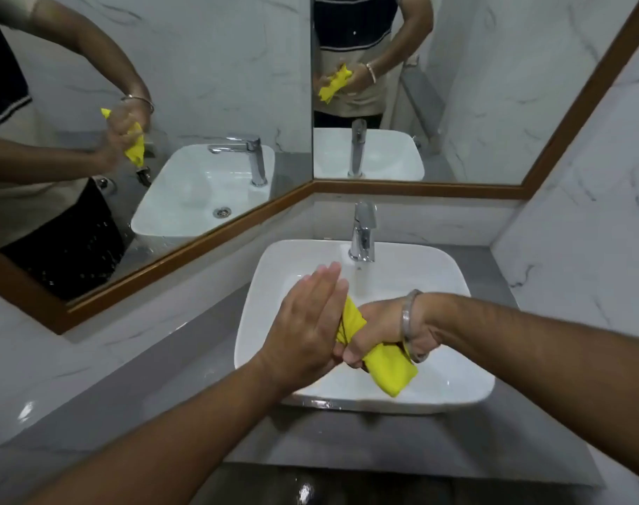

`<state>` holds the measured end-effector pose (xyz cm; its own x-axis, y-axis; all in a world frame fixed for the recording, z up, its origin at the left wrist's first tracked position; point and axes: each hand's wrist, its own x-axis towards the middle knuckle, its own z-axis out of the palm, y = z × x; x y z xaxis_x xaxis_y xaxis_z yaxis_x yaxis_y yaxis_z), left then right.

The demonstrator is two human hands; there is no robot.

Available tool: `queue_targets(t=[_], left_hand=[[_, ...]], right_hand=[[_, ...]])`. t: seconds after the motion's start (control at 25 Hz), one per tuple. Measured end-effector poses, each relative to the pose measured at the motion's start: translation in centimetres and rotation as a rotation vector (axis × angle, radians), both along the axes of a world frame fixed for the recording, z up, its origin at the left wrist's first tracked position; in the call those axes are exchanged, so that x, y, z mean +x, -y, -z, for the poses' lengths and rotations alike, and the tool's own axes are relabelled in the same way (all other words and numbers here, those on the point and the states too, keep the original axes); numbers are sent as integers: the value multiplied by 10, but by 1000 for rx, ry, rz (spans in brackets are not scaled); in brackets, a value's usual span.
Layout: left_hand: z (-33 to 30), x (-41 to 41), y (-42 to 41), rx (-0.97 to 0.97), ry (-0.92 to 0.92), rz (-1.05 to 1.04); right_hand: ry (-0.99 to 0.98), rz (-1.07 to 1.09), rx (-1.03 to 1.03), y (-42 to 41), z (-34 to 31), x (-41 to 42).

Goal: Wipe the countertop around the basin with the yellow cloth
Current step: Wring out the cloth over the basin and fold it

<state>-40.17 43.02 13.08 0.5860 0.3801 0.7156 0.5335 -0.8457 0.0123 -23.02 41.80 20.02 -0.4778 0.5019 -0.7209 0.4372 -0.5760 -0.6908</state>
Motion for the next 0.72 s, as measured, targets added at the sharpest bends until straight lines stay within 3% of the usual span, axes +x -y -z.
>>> queue_targets(t=[0.08,0.32,0.44,0.52,0.6,0.72], left_hand=[[-12,-4,-38,63,-87,5],[-18,-4,-85,51,-643,-35],[-7,5,-92,-217,-794,-13],[4,15,-98,-387,-913,-25],[18,28,-104,-481,-977,-56],[59,48,-105,-775,-946,-134]], right_hand=[[48,-15,-37,-22,-2,-13],[127,147,-265,-31,39,-17],[86,375,-330,-25,56,-17],[187,374,-324,-29,61,-15],[344,296,-229,-44,75,-7],[705,-49,223,-71,123,14]])
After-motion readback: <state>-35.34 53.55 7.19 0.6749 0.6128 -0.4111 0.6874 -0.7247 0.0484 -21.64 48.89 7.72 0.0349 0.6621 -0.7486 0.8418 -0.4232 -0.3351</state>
